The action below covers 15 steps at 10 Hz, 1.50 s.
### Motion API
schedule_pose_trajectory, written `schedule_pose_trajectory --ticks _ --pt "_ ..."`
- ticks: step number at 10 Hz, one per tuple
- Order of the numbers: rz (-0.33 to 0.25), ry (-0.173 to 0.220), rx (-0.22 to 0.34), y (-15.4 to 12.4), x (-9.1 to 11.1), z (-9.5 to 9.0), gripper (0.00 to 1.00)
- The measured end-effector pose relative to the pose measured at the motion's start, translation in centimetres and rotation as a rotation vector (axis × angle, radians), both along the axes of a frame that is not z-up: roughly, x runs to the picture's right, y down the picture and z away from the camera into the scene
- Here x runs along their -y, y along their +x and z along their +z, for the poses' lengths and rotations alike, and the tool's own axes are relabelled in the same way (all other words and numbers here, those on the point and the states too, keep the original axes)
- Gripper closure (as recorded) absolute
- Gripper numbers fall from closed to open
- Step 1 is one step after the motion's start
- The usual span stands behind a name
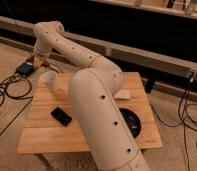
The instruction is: Place the pepper in the ceramic cup
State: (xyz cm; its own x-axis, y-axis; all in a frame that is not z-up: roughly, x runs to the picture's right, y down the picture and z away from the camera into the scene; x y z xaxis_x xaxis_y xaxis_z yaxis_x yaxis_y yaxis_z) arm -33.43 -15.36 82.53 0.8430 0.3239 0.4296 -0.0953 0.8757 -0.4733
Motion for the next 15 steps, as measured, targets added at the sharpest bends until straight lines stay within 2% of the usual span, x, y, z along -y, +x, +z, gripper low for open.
schedule_pose_trajectory --ticks 5,10,15 --pt "-0.002 -0.003 0.0 0.0 -0.1 0.0 1.0" --pt "-0.016 -0.054 0.006 0.1 -1.6 0.8 1.0" --pt "0.02 -0.089 0.035 0.0 -2.2 2.3 1.0"
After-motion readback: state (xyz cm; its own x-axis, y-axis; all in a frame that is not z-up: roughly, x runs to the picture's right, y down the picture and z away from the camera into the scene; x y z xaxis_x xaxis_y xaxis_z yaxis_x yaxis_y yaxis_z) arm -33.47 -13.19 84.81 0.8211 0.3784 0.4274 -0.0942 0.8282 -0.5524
